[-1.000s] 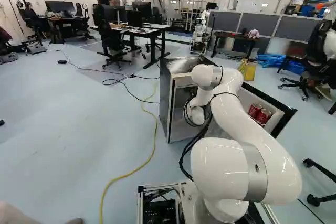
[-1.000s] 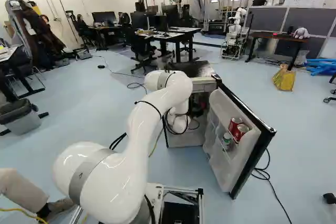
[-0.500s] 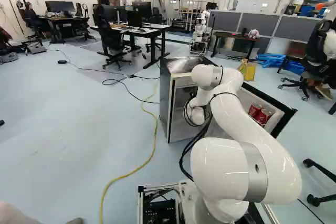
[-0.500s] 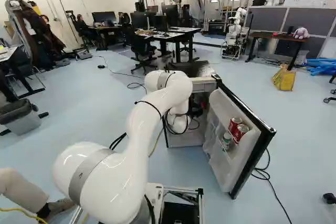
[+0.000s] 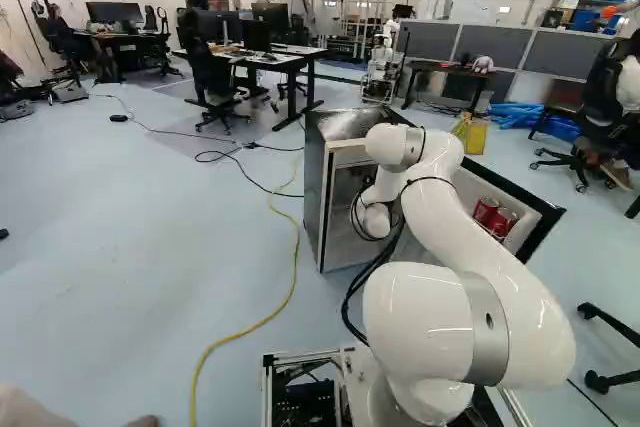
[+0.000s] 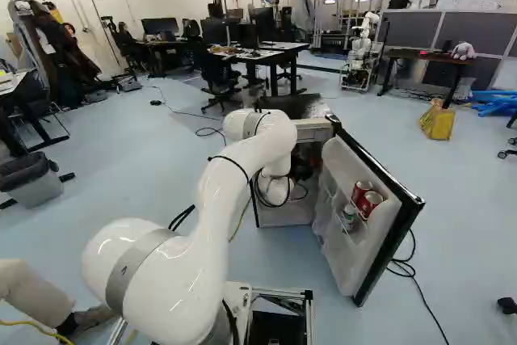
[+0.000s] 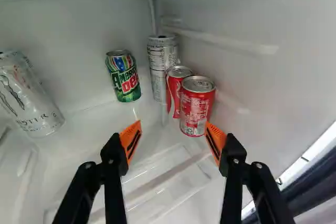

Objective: Grab a drink from the fridge

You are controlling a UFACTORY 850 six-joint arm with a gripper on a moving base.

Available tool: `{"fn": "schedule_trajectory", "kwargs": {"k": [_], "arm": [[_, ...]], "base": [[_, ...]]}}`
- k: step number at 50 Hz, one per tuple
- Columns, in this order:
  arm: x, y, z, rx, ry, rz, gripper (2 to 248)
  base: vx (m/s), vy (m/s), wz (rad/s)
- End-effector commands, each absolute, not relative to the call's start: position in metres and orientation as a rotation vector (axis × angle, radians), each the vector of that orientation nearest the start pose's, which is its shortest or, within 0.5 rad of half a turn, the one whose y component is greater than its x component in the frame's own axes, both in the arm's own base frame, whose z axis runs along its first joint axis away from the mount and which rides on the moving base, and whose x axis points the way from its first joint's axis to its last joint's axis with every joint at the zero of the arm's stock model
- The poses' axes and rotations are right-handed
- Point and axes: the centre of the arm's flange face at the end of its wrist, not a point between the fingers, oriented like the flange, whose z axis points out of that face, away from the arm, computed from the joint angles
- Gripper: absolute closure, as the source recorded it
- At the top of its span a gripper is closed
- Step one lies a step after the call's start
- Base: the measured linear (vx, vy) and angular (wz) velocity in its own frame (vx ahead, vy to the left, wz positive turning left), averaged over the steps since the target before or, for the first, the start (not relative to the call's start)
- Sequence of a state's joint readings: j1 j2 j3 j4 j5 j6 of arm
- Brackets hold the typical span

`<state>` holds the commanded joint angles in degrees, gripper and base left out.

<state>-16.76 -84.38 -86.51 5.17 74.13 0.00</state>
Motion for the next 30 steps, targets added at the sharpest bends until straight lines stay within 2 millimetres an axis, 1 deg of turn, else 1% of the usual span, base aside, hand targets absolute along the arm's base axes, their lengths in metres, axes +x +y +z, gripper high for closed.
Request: {"fn": "schedule_trajectory", "kwargs": {"k": [30], "arm": [[0.614, -0.204, -0.042, -2.615, 0.534, -2.083, 73]], "base": [[0.0, 0.0, 0.0]]}}
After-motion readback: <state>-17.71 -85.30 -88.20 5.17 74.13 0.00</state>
